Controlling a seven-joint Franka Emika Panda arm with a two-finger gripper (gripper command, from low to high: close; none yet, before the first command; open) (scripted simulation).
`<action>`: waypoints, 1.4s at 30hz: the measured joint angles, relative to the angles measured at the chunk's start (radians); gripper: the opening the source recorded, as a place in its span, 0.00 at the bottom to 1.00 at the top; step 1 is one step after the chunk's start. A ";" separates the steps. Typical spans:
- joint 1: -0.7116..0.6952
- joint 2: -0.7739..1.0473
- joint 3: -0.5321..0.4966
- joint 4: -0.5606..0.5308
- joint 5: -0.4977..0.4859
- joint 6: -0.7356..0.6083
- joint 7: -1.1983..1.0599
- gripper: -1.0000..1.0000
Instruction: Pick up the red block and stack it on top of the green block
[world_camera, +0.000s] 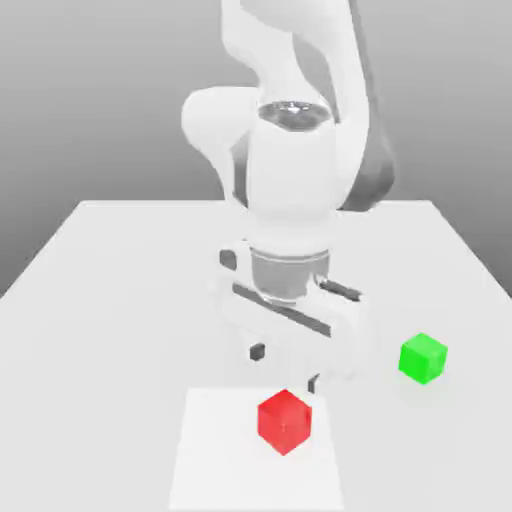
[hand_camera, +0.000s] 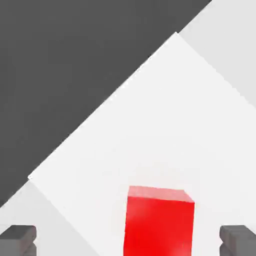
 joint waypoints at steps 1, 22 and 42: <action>0.007 0.037 -0.012 0.002 -0.024 0.029 0.023 0.50; 0.127 -0.058 -0.005 -0.023 0.065 -0.038 0.087 0.00; 0.421 -0.198 0.351 -0.112 0.211 -0.075 0.916 0.00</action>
